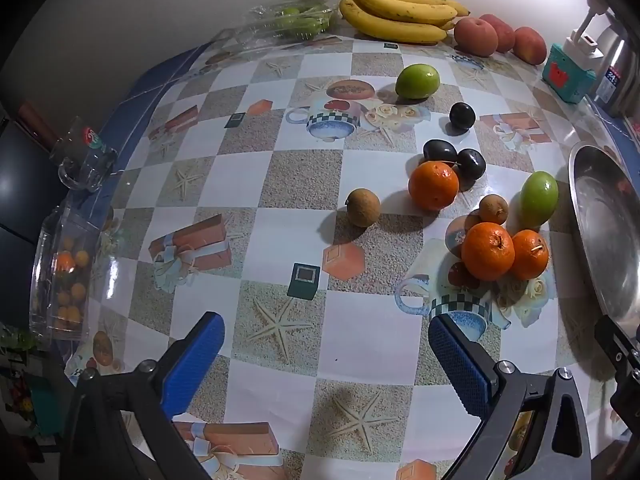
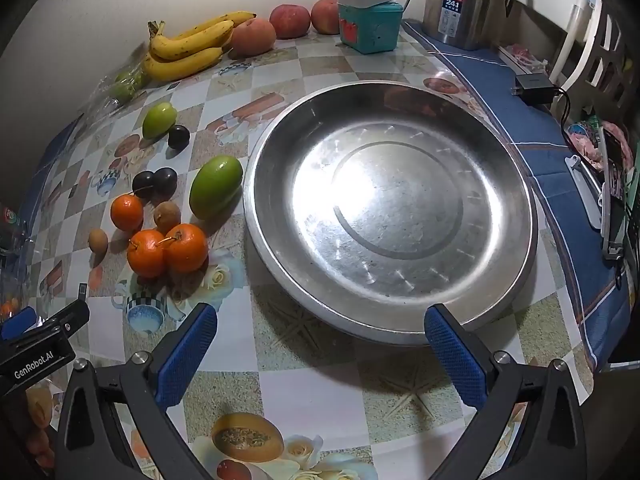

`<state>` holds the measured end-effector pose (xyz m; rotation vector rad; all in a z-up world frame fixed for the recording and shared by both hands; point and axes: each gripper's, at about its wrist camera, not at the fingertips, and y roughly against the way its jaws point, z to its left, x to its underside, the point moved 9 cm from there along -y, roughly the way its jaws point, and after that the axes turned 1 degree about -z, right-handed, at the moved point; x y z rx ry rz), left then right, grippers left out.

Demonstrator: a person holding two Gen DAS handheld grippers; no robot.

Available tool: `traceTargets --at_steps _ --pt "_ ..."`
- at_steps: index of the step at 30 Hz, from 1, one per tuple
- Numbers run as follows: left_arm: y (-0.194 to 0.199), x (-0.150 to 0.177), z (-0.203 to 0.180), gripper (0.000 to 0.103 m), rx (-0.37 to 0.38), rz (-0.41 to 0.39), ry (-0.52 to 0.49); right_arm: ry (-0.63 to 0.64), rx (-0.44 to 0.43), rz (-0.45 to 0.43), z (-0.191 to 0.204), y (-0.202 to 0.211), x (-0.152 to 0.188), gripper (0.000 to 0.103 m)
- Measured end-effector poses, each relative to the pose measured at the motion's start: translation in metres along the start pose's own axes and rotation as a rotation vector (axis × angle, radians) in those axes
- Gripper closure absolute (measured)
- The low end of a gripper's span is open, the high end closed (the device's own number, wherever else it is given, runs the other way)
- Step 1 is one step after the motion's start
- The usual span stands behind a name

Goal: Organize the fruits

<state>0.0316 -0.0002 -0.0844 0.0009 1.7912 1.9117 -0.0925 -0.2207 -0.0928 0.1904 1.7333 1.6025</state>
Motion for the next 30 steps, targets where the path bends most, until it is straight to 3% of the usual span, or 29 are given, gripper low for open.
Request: traceTargets --at_steps 30 --pt "-0.0020 0.0032 0.0009 0.000 -0.002 0.009 0.000 0.013 0.005 -0.003 0.0019 -0.0019 -0.0008 0.000"
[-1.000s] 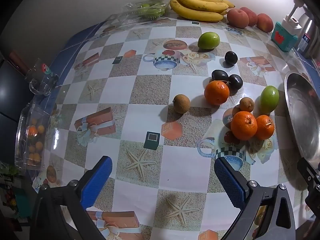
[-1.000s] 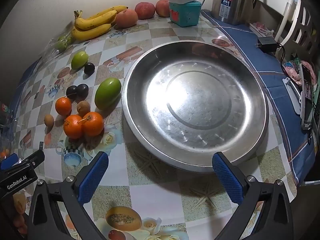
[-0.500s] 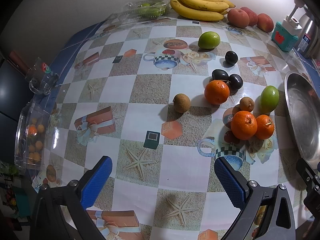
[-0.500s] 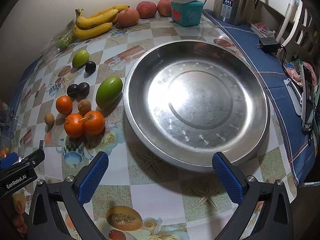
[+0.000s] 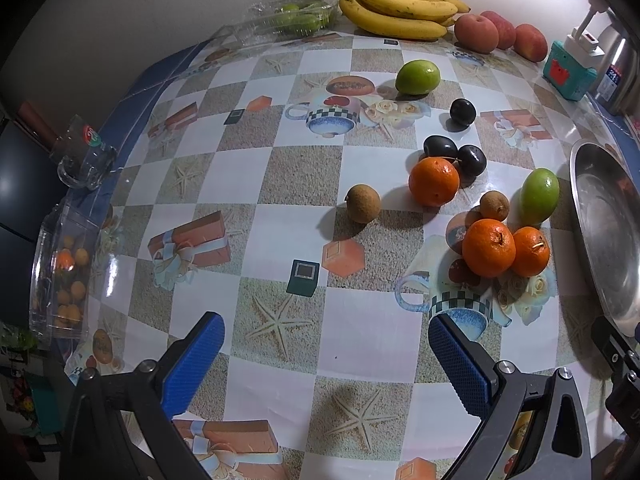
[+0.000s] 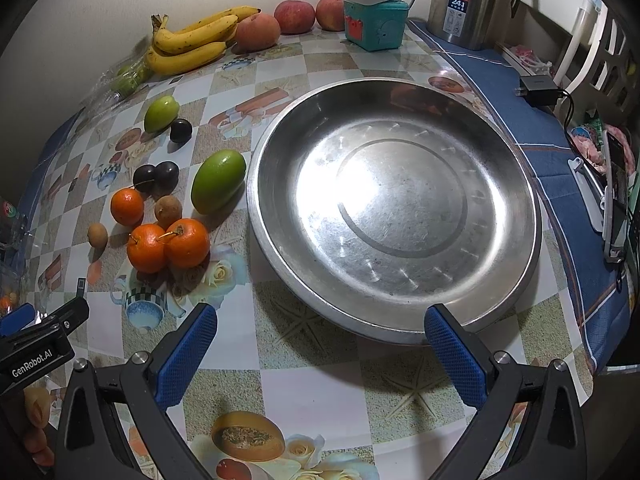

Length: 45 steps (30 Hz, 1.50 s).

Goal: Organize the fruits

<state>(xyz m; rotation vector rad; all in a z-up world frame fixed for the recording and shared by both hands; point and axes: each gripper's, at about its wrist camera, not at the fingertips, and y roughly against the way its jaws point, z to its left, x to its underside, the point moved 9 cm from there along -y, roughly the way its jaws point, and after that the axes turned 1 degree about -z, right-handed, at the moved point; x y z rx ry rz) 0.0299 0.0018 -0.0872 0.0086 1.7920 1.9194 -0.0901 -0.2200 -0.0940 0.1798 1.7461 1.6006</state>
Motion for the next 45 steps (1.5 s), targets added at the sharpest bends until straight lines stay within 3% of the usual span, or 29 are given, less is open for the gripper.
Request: traceTargets --at_steps 4,13,18,21,32,36,43,45 --pt "-0.001 0.001 0.000 0.000 0.000 -0.002 0.000 0.019 0.038 -0.028 -0.003 0.000 -0.003 0.000" --pt "0.003 0.003 0.001 0.000 0.000 0.018 -0.006 0.002 -0.001 -0.014 0.000 0.000 -0.001 0.000" --pt "0.009 0.005 0.005 0.000 -0.029 0.054 -0.019 -0.001 -0.008 -0.050 0.000 0.002 -0.004 0.000" --pt "0.011 0.004 0.006 0.000 -0.024 0.030 -0.008 0.008 0.012 -0.016 -0.002 0.003 -0.001 0.000" --pt "0.020 -0.003 0.012 0.000 0.028 -0.027 0.042 0.010 0.005 -0.046 0.004 0.018 -0.003 0.000" --pt "0.028 -0.014 0.015 0.000 0.006 -0.060 0.036 0.013 -0.017 -0.060 0.009 0.023 -0.008 0.000" --pt "0.054 -0.056 0.021 0.000 0.051 -0.115 0.121 0.014 -0.047 -0.211 0.026 0.057 -0.048 0.000" --pt "0.056 -0.067 0.023 0.000 0.048 -0.117 0.149 0.027 -0.018 -0.174 0.032 0.053 -0.056 0.000"
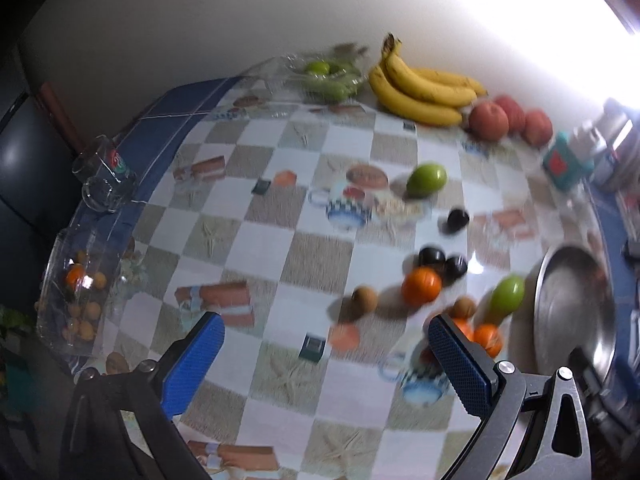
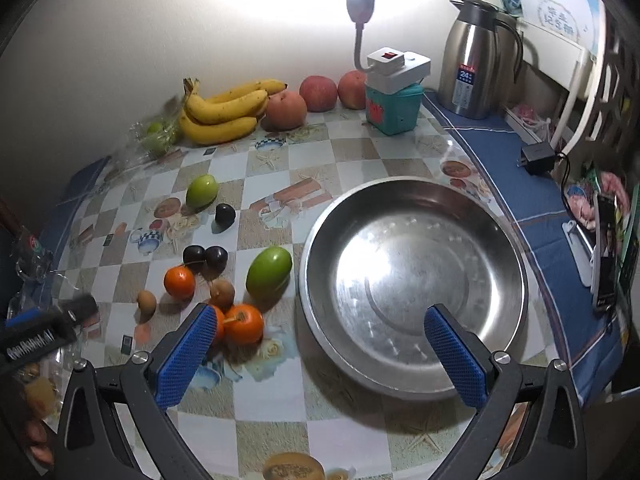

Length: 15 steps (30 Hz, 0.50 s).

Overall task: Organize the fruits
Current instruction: 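Move the right tool to the stemmed orange while the left tool approaches the brown round fruit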

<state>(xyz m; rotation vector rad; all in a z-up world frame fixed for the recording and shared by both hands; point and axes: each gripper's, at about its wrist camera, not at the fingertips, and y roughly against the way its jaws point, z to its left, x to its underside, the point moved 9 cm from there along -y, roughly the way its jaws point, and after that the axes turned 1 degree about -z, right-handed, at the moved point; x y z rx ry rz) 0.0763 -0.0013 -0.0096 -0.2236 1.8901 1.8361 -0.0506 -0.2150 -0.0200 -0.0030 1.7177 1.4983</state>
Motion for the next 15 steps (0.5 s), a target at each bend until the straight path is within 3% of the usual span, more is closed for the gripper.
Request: traceTargets --at_steps 3,9,15 --pt "-0.006 -0.011 -0.003 0.000 -0.006 0.010 0.020 -0.011 -0.013 0.049 0.010 -0.012 -0.008 0.000" --pt "-0.020 -0.028 -0.006 0.000 -0.024 0.003 0.034 0.006 -0.056 0.047 0.030 -0.023 -0.021 0.000" --pt "-0.049 -0.028 0.010 0.000 -0.028 0.059 0.067 -0.043 -0.078 0.076 0.037 -0.045 -0.030 0.000"
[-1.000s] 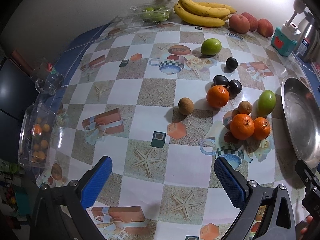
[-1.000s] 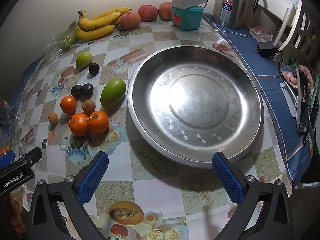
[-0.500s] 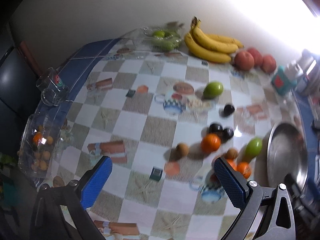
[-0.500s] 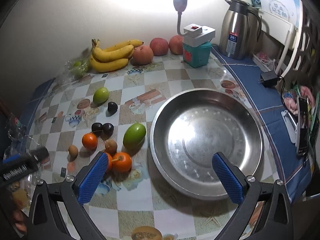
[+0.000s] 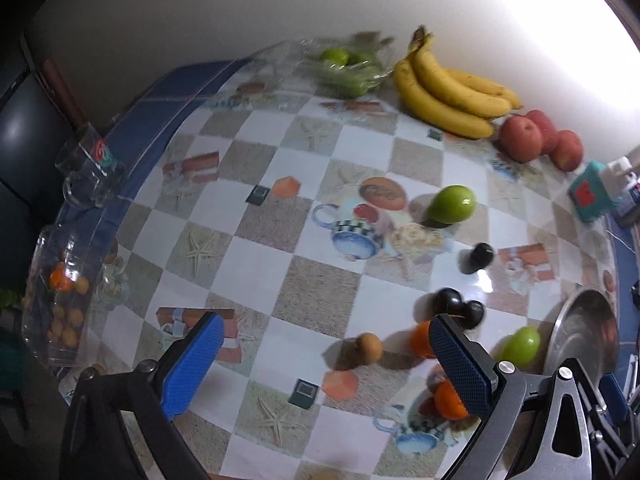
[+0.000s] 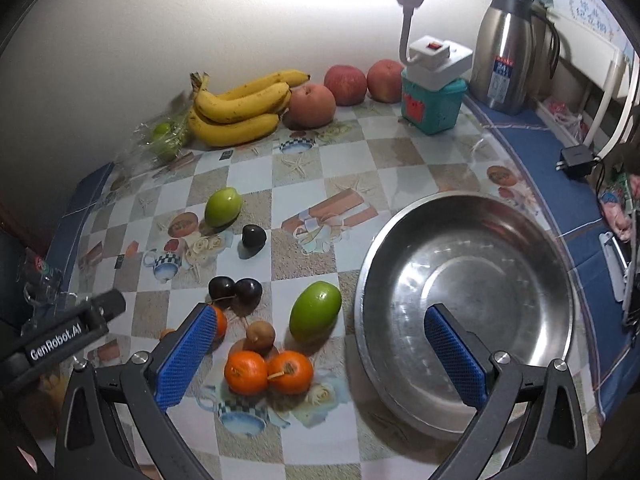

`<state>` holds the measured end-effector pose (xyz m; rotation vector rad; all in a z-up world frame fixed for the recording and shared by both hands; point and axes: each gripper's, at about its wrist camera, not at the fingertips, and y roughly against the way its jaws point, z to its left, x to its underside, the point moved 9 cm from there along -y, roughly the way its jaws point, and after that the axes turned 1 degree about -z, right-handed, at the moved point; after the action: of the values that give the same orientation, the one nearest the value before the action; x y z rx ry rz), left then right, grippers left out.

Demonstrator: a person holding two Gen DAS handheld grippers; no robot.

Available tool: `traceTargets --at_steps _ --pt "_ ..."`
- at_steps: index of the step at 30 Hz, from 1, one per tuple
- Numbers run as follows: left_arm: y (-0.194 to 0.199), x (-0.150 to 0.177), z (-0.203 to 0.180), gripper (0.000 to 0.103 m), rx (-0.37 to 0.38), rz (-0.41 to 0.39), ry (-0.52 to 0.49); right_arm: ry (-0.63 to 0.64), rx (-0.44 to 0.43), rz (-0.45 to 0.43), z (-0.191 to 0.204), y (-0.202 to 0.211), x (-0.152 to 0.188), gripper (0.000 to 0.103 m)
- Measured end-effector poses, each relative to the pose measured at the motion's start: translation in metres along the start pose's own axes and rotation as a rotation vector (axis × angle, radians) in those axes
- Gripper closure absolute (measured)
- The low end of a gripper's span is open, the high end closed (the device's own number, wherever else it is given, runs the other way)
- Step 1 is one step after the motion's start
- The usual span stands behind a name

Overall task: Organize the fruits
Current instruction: 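Move the right tool to the stemmed orange while the left tool approaches the brown round fruit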

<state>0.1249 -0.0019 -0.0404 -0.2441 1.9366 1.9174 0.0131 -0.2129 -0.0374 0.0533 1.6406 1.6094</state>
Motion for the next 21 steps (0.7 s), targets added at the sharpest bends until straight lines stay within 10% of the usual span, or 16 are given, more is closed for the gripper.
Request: traceTargets --at_steps 21 --pt "-0.035 0.017 -0.006 0.000 0.037 0.073 -0.039 0.067 -0.094 0.069 0.025 -0.026 0.016 0.000"
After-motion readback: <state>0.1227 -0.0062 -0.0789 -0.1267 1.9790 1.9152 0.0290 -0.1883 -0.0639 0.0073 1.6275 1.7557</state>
